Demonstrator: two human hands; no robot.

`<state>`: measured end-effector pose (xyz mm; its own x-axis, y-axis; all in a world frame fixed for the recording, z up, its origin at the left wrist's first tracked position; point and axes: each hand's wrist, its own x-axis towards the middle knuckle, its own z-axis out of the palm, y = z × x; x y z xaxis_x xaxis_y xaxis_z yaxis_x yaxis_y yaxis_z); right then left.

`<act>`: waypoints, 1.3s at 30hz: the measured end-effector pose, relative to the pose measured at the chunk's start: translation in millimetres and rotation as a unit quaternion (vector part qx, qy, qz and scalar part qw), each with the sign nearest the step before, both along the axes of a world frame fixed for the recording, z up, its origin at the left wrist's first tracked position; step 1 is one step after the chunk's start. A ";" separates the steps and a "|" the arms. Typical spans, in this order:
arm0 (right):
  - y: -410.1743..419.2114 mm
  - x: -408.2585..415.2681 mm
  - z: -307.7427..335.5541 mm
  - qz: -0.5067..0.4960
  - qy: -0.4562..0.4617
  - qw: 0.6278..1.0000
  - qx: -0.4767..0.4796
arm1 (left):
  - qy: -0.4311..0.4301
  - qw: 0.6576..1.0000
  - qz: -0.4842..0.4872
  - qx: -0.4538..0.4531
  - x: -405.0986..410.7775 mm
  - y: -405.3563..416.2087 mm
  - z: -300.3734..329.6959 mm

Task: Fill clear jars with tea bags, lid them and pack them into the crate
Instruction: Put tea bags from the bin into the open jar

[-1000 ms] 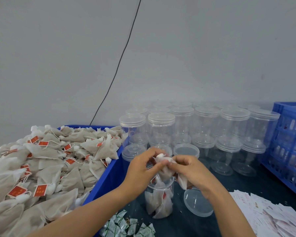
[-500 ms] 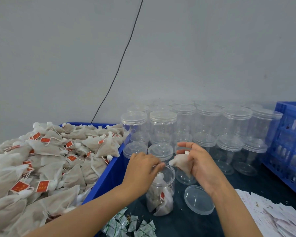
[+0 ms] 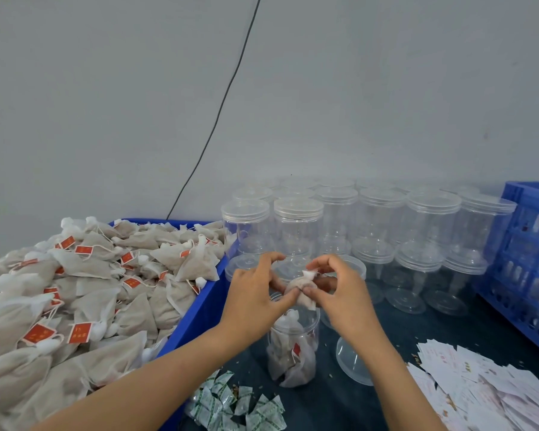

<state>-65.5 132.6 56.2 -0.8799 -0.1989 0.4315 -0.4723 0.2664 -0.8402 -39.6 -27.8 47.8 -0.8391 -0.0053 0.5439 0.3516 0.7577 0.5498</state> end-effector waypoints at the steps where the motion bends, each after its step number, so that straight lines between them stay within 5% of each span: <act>1: -0.9 -0.4 -0.9 -0.012 0.023 0.999 0.032 | 0.004 1.000 0.010 -0.025 0.0 -1.0 -0.3; 9: -3.0 1.0 -2.2 0.024 0.102 0.965 0.239 | -0.051 0.977 0.023 -0.207 -0.1 -9.1 3.2; 19: -4.8 9.4 6.3 0.039 0.122 0.924 0.360 | -0.086 0.996 0.022 0.002 1.1 -13.2 5.4; 24: -22.4 16.4 8.7 0.059 0.085 0.862 0.496 | -0.113 0.991 0.017 0.071 2.3 -11.7 3.6; 33: -55.0 -9.4 31.4 0.119 -0.088 0.779 0.609 | -0.158 0.980 0.051 0.107 -3.0 -22.5 1.3; 36: -48.5 -7.2 35.4 0.144 -0.099 0.797 0.578 | -0.189 0.978 0.050 0.066 -3.9 -24.8 1.5; 39: -27.9 -1.0 40.9 0.139 -0.073 0.860 0.485 | -0.247 0.967 0.048 -0.021 -4.7 -25.7 3.7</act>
<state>-66.4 104.7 97.1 -0.7709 -0.6144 -0.1682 -0.5390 0.7699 -0.3416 -44.3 -53.5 51.5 -0.9936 -0.0823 0.0770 -0.0197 0.7993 0.6006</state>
